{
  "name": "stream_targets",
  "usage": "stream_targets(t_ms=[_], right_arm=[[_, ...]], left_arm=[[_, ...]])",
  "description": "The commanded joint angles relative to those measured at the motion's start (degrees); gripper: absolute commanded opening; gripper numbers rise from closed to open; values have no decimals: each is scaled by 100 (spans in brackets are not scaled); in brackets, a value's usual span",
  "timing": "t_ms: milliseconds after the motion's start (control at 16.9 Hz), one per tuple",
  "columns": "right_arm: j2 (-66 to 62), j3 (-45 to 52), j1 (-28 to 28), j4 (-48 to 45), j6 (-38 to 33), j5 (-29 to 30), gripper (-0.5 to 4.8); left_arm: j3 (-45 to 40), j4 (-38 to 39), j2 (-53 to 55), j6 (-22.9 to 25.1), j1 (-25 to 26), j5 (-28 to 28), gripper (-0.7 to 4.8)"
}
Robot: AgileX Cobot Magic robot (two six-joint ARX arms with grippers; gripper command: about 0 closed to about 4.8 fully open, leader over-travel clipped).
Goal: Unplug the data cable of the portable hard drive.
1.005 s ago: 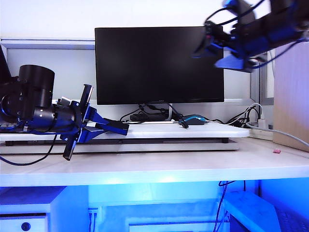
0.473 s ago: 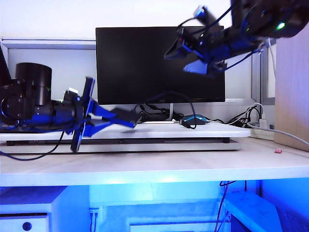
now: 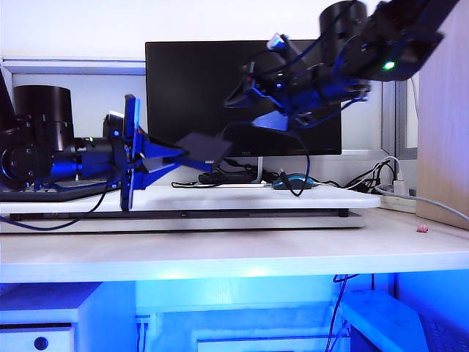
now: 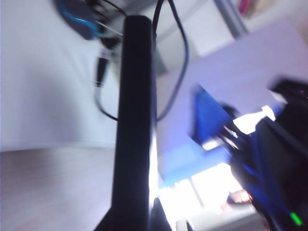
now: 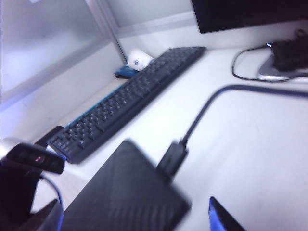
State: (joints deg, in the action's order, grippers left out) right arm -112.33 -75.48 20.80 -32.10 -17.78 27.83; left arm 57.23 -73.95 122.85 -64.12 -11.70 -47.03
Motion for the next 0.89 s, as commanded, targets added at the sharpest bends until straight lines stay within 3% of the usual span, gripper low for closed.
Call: stream_targets(t_ms=[59, 532, 650, 828, 887], right_arm=[[-229, -396, 24, -39, -264, 26, 391], [-603, -702, 31, -120, -496, 17, 363], [-603, -702, 31, -221, -496, 2, 332], [-603, -702, 39, -328, -501, -70, 203], [-603, -702, 92, -334, -494, -70, -11]], left_arm=[[39, -684, -26, -238, 0, -339, -5], [39, -898, -26, -387, -114, -492, -5], [39, -898, -26, -385, -120, -538, -6], [44, -901, -26, -385, -127, -570, -5], [50, -898, -26, -385, -129, -551, -5]])
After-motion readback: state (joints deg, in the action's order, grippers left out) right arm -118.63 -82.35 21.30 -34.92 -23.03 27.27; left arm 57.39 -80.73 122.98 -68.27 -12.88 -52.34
